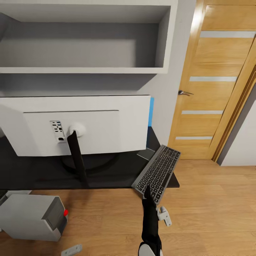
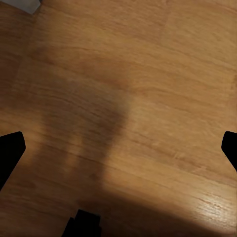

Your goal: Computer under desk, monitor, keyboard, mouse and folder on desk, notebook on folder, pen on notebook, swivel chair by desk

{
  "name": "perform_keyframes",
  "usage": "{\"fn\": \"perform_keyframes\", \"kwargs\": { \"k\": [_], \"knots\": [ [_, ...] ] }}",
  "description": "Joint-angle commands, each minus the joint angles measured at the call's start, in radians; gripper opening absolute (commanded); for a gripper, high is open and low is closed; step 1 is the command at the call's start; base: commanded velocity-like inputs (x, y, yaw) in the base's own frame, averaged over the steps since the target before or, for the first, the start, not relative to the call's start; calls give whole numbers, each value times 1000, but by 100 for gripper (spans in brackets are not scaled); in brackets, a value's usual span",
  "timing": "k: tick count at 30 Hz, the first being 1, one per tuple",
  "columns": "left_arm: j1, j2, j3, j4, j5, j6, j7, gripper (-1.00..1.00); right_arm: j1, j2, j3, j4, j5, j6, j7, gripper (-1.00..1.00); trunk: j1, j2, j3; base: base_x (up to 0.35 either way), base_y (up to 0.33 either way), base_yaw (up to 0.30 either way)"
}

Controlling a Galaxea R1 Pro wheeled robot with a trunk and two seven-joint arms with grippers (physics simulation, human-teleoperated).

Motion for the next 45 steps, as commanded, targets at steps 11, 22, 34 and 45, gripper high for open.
{"fn": "perform_keyframes", "kwargs": {
  "k": [11,22,34,45],
  "knots": [
    [0,1,-4,-2,9,4,8,100,-1,1,4,14,-1,-3,-9,100,0,0,-1,-5,0,0],
    [0,1,-5,1,10,4,11,100,-1,2,29,32,0,-4,-9,100,0,0,-1,0,0,0],
    [0,1,-6,3,10,2,12,100,-1,0,40,33,3,-10,-9,100,0,0,-1,0,0,0],
    [0,1,-7,3,8,2,11,100,-1,-3,-73,31,-1,-10,-11,100,0,0,-1,0,0,0]
  ]
}}
